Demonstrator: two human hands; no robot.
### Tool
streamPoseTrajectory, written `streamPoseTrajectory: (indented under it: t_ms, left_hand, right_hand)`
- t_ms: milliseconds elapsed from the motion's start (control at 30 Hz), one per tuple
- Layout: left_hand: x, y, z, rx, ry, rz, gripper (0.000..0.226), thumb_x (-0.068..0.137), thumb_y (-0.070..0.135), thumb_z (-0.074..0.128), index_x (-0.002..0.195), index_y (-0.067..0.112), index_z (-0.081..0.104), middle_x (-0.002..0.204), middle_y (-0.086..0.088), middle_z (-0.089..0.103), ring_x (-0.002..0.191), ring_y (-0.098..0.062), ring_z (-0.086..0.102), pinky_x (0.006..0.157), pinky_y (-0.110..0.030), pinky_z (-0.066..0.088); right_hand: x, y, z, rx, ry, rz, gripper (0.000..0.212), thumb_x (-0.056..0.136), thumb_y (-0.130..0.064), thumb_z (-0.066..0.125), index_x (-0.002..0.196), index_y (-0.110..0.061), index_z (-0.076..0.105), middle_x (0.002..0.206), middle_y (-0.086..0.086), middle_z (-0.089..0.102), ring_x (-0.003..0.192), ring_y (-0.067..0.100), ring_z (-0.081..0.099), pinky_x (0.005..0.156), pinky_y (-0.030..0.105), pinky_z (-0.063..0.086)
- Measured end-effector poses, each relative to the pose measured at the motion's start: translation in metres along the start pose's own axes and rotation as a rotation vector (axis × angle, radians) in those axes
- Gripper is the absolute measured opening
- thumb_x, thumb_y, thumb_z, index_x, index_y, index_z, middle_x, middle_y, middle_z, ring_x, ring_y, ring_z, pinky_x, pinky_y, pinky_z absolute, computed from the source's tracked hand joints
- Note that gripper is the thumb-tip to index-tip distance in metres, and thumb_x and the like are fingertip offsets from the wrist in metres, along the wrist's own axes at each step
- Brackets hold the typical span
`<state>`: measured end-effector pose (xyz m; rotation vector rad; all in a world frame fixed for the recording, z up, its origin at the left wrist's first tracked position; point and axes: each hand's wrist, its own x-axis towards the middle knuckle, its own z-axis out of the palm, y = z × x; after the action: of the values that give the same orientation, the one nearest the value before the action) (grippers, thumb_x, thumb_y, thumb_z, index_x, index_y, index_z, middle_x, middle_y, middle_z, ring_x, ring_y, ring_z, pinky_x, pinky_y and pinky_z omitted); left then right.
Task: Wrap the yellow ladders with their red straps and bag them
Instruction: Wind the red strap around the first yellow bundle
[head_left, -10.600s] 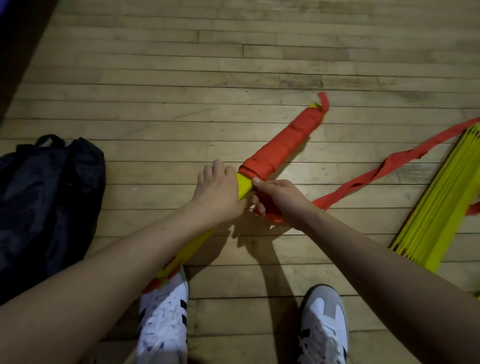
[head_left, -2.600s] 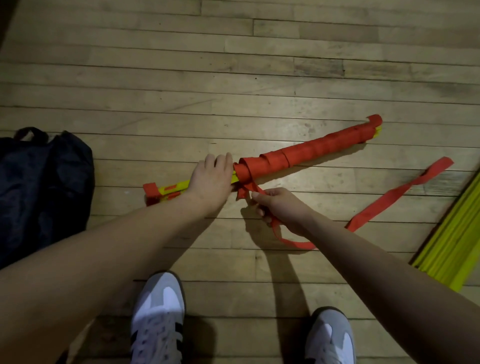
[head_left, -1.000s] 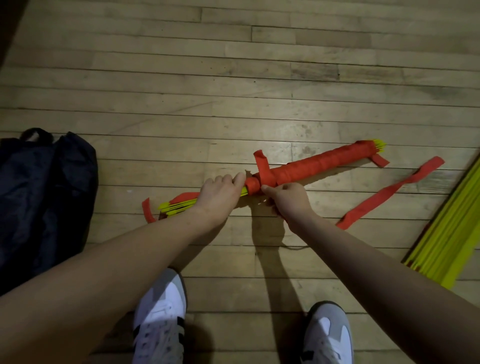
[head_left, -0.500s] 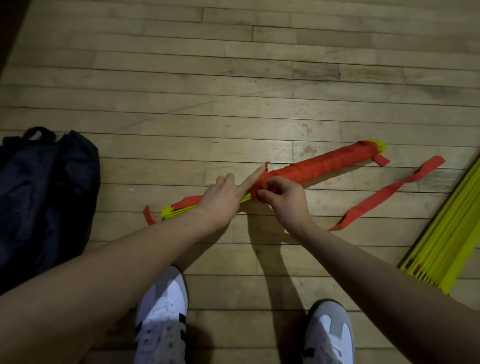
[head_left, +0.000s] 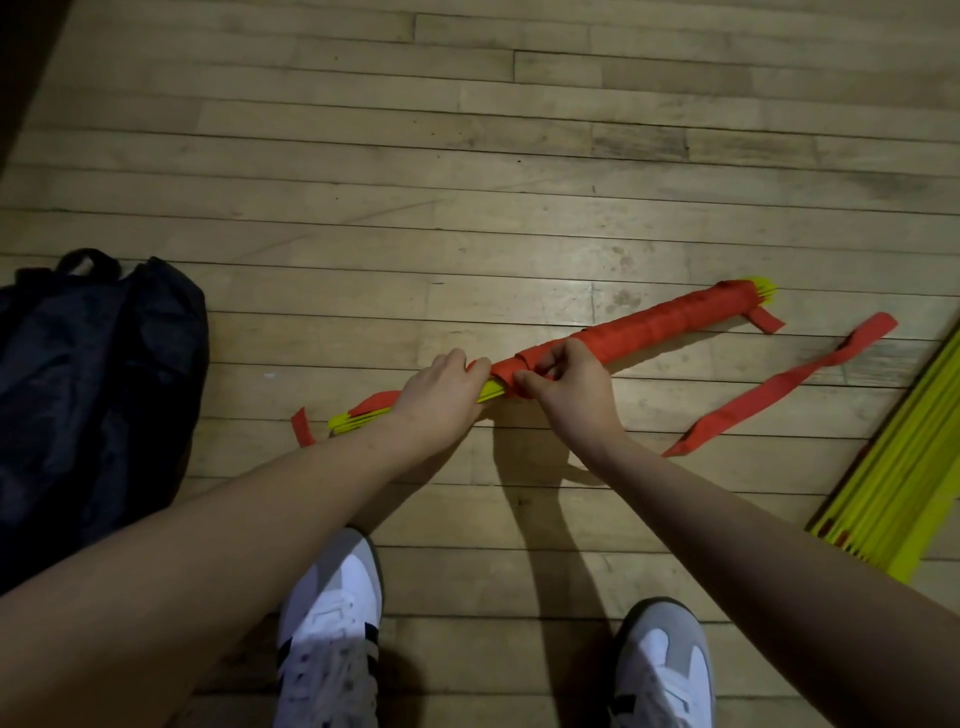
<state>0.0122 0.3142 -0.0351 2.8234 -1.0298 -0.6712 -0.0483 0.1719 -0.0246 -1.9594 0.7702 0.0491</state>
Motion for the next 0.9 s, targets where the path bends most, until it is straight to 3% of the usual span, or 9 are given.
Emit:
streamPoseTrajectory:
  t_ms: [167,267,400,500,600,733,900]
  left_hand:
    - [0.012,-0.004,-0.004,0.112,0.040,-0.082,0.035,0.095,0.013,0.050,0.128,0.011,0.037,0.117,-0.014,0.053,0.107,-0.031,0.049,0.080,-0.037,0.043]
    - [0.015,-0.002,-0.007,0.130,0.046,-0.132,0.038,0.095,0.009,0.047,0.131,0.010,0.035,0.119,-0.015,0.054,0.108,-0.031,0.050,0.083,-0.038,0.044]
    - [0.015,-0.002,-0.011,0.165,0.058,-0.199,0.040,0.096,0.008,0.044,0.134,0.008,0.033,0.122,-0.017,0.051,0.110,-0.032,0.050,0.088,-0.038,0.044]
    - [0.018,-0.004,-0.013,0.240,0.062,-0.174,0.040,0.096,0.006,0.040,0.135,0.004,0.031,0.124,-0.020,0.050,0.111,-0.035,0.050,0.091,-0.039,0.042]
    - [0.019,-0.006,-0.013,0.299,0.094,-0.194,0.038,0.097,0.014,0.045,0.133,0.004,0.036,0.120,-0.018,0.052,0.108,-0.033,0.053,0.090,-0.038,0.045]
    - [0.015,-0.002,-0.005,0.266,0.071,-0.154,0.059,0.101,0.041,0.037,0.143,0.003,0.021,0.132,-0.020,0.041,0.119,-0.033,0.043,0.099,-0.040,0.035]
    - [0.001,0.002,0.005,0.209,0.090,-0.071,0.060,0.102,0.036,0.032,0.149,0.003,0.011,0.137,-0.018,0.034,0.120,-0.032,0.037,0.103,-0.039,0.029]
  right_hand:
    - [-0.002,0.007,-0.004,0.000,-0.017,0.032,0.021,0.082,-0.013,0.071,0.078,-0.017,0.051,0.077,0.004,0.064,0.076,0.021,0.062,0.069,0.036,0.049]
    - [-0.003,0.007,-0.008,-0.086,-0.159,0.133,0.018,0.084,-0.022,0.072,0.079,-0.008,0.063,0.066,0.004,0.062,0.061,0.016,0.056,0.057,0.031,0.044]
    - [-0.001,-0.003,-0.015,0.174,-0.343,0.330,0.019,0.090,-0.015,0.066,0.084,0.003,0.065,0.060,0.006,0.047,0.047,0.012,0.039,0.042,0.022,0.032]
    - [0.007,-0.012,-0.018,0.255,-0.368,0.358,0.015,0.092,-0.008,0.061,0.079,-0.005,0.053,0.066,0.012,0.054,0.047,0.014,0.049,0.044,0.022,0.041]
    - [0.010,-0.019,-0.016,0.389,-0.426,0.409,0.013,0.095,-0.001,0.052,0.084,-0.006,0.047,0.071,0.015,0.061,0.050,0.017,0.058,0.046,0.023,0.048]
    - [0.012,-0.020,-0.016,0.215,-0.497,0.363,0.030,0.094,-0.009,0.055,0.064,-0.008,0.053,0.046,0.001,0.047,0.039,0.009,0.038,0.039,0.018,0.031]
    - [0.012,-0.016,-0.016,0.322,-0.434,0.380,0.018,0.093,-0.006,0.057,0.075,-0.008,0.058,0.060,0.004,0.060,0.041,0.008,0.044,0.038,0.017,0.033]
